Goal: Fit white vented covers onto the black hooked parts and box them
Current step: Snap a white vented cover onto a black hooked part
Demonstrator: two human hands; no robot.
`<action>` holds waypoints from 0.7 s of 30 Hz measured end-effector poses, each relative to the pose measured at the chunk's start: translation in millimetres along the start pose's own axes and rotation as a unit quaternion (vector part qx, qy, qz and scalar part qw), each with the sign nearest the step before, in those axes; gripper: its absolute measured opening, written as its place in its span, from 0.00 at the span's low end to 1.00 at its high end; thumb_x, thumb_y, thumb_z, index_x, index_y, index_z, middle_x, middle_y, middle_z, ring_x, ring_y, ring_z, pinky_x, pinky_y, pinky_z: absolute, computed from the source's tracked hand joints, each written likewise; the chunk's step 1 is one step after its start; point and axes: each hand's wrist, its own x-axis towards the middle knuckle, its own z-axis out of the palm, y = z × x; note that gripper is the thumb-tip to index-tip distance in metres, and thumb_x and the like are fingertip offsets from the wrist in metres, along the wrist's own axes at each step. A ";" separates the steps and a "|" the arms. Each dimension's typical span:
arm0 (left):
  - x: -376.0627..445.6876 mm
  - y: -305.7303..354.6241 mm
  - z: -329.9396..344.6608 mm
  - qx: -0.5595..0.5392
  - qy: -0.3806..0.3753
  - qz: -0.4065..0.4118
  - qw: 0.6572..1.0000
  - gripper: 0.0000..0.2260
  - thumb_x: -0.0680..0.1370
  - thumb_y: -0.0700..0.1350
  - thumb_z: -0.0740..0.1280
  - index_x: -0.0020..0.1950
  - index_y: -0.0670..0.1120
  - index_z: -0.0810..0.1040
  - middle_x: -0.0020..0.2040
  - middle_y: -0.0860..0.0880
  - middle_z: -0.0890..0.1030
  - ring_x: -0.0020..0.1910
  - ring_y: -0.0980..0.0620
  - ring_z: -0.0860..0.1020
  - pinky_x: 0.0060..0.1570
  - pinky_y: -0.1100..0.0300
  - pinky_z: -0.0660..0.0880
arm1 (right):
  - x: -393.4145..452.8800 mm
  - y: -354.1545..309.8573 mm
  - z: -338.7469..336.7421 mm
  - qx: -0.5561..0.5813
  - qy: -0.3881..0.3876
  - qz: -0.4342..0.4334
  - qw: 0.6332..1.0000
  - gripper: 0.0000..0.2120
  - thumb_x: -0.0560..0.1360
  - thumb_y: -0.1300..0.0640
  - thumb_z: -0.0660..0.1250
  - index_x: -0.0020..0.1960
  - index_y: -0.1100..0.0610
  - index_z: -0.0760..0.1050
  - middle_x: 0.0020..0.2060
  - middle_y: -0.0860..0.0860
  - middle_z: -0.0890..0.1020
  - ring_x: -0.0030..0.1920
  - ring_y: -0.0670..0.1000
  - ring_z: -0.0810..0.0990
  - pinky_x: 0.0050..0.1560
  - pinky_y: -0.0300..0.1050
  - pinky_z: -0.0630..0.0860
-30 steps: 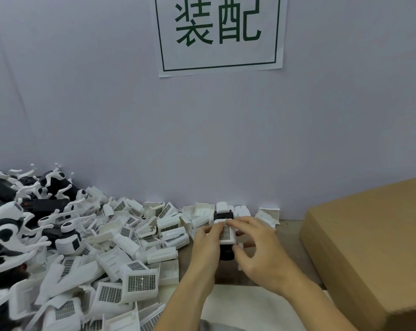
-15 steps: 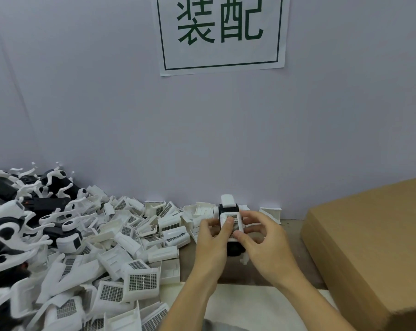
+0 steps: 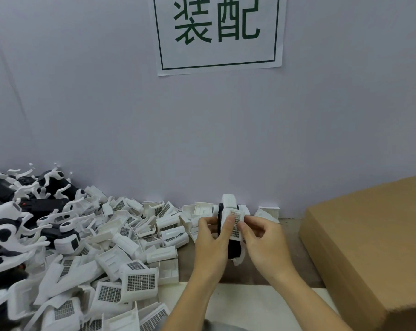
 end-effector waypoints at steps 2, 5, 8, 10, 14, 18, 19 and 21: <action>-0.4 -0.6 0.6 0.013 -0.008 0.011 1.000 0.10 0.78 0.54 0.70 0.54 0.52 0.75 0.50 0.54 0.83 0.46 0.63 0.82 0.42 0.70 0.76 | -0.3 -2.2 -1.8 0.007 -0.012 -0.001 1.000 0.15 0.79 0.63 0.67 0.46 0.42 0.82 0.43 0.41 0.86 0.48 0.41 0.84 0.46 0.36 0.81; -1.3 -1.5 0.2 0.016 -0.011 0.016 1.000 0.07 0.79 0.52 0.69 0.54 0.51 0.75 0.50 0.53 0.83 0.47 0.64 0.81 0.42 0.71 0.76 | 0.2 -2.8 -4.7 0.001 -0.028 0.005 1.000 0.10 0.79 0.61 0.69 0.52 0.47 0.84 0.45 0.43 0.87 0.49 0.43 0.84 0.49 0.39 0.81; -2.1 -0.4 -0.8 -0.008 -0.007 0.012 1.000 0.06 0.80 0.49 0.68 0.54 0.50 0.76 0.50 0.53 0.83 0.46 0.64 0.82 0.41 0.71 0.76 | 2.6 -2.0 -5.6 -0.007 -0.014 0.007 1.000 0.07 0.77 0.59 0.72 0.50 0.48 0.84 0.43 0.45 0.87 0.46 0.44 0.85 0.47 0.39 0.82; -2.6 0.7 -1.4 -0.029 -0.005 0.003 1.000 0.05 0.81 0.48 0.68 0.54 0.49 0.76 0.49 0.53 0.84 0.46 0.63 0.82 0.41 0.70 0.76 | 3.4 -2.1 -5.9 0.002 -0.012 0.020 1.000 0.07 0.76 0.58 0.72 0.47 0.46 0.83 0.41 0.45 0.86 0.46 0.44 0.85 0.46 0.38 0.81; -4.1 3.1 -2.6 -0.068 -0.018 -0.017 0.997 0.04 0.81 0.43 0.67 0.55 0.46 0.75 0.50 0.50 0.85 0.46 0.58 0.84 0.40 0.66 0.78 | 2.5 0.6 -5.9 0.056 -0.079 0.106 0.990 0.08 0.80 0.58 0.67 0.55 0.53 0.84 0.47 0.48 0.87 0.52 0.47 0.85 0.57 0.49 0.81; -4.6 3.9 -2.4 -0.073 -0.025 -0.019 0.997 0.05 0.80 0.42 0.68 0.56 0.47 0.76 0.47 0.54 0.86 0.47 0.59 0.84 0.39 0.69 0.77 | 1.2 -0.1 -6.3 0.071 -0.078 0.105 0.989 0.10 0.80 0.60 0.66 0.54 0.49 0.82 0.48 0.44 0.87 0.52 0.44 0.84 0.56 0.43 0.81; -4.4 3.9 -2.0 -0.080 -0.024 -0.022 0.996 0.06 0.80 0.43 0.69 0.56 0.47 0.77 0.47 0.54 0.86 0.47 0.57 0.84 0.39 0.69 0.77 | 1.2 -0.1 -6.4 0.071 -0.072 0.104 0.989 0.10 0.80 0.61 0.66 0.53 0.48 0.82 0.48 0.44 0.87 0.52 0.43 0.84 0.54 0.41 0.80; -4.0 5.0 -1.3 -0.100 -0.018 -0.037 0.994 0.08 0.79 0.46 0.70 0.55 0.45 0.79 0.46 0.52 0.87 0.46 0.55 0.85 0.38 0.68 0.78 | 1.6 0.9 -6.6 0.059 -0.064 0.105 0.991 0.08 0.79 0.61 0.68 0.52 0.49 0.81 0.46 0.44 0.87 0.50 0.43 0.84 0.49 0.37 0.80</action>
